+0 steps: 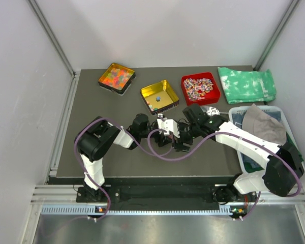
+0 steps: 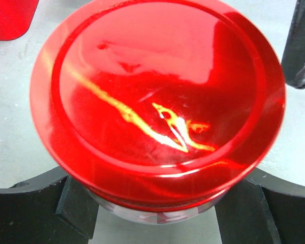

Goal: Pack the candies
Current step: Screw the bottle lid onto the packing bottle, then reset both arms

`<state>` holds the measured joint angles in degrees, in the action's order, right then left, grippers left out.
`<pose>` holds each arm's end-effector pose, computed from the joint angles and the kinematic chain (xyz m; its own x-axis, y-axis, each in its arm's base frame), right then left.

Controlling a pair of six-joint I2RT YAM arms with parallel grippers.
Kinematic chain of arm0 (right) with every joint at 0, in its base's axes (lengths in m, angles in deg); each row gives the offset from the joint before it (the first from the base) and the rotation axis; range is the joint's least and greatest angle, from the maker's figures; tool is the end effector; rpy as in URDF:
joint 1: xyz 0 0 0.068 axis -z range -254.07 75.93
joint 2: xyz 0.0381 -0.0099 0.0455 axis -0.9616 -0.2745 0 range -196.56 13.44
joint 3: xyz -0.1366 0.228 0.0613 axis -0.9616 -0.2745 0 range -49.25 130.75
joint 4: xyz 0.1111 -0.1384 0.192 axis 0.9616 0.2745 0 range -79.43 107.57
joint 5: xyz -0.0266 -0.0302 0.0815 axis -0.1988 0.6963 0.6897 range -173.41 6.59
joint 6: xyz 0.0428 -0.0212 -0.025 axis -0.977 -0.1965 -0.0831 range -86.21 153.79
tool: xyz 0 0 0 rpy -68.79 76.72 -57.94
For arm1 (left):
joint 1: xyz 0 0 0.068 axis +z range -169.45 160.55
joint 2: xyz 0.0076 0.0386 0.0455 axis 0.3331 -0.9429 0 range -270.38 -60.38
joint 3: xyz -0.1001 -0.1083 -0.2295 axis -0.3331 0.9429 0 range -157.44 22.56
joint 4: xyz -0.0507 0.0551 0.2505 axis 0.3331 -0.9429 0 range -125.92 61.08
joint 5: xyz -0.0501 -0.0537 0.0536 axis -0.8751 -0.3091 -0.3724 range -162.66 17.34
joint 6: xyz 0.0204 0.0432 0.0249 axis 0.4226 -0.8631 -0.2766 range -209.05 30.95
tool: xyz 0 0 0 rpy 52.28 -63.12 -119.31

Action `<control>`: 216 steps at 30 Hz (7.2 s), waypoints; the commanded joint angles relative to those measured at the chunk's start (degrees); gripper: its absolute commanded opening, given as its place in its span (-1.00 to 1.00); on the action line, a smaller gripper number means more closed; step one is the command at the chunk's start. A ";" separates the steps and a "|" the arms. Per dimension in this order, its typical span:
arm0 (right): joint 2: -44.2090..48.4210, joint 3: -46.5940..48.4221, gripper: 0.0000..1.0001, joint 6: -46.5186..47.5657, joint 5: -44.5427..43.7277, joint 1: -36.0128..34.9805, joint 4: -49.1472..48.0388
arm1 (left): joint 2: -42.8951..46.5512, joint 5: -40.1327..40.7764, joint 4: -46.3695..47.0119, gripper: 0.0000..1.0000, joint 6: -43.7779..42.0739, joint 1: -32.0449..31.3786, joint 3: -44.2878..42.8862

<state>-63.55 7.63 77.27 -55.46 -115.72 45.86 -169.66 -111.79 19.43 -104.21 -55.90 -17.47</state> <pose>0.1913 0.1927 0.2560 0.0945 -0.7294 -0.6776 -0.9935 -0.0257 -0.1109 0.2642 -0.2230 0.1186 -0.0324 0.2761 -0.9606 0.9776 0.2089 0.0271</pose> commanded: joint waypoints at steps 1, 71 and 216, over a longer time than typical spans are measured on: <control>2.72 2.26 0.51 2.22 -1.30 -0.71 4.08 | -2.44 3.10 -8.10 0.15 -1.81 -0.20 0.83; -0.09 4.29 0.86 1.96 5.72 0.43 3.91 | -2.61 3.19 -8.46 0.15 -1.81 -0.20 0.57; 17.83 4.64 0.98 -17.19 -15.89 24.95 3.91 | 26.73 2.47 -54.85 0.98 -2.77 14.91 -12.78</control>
<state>-51.01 10.76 63.90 -69.02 -91.85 49.25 -149.40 -111.84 -24.87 -107.42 -43.11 -25.82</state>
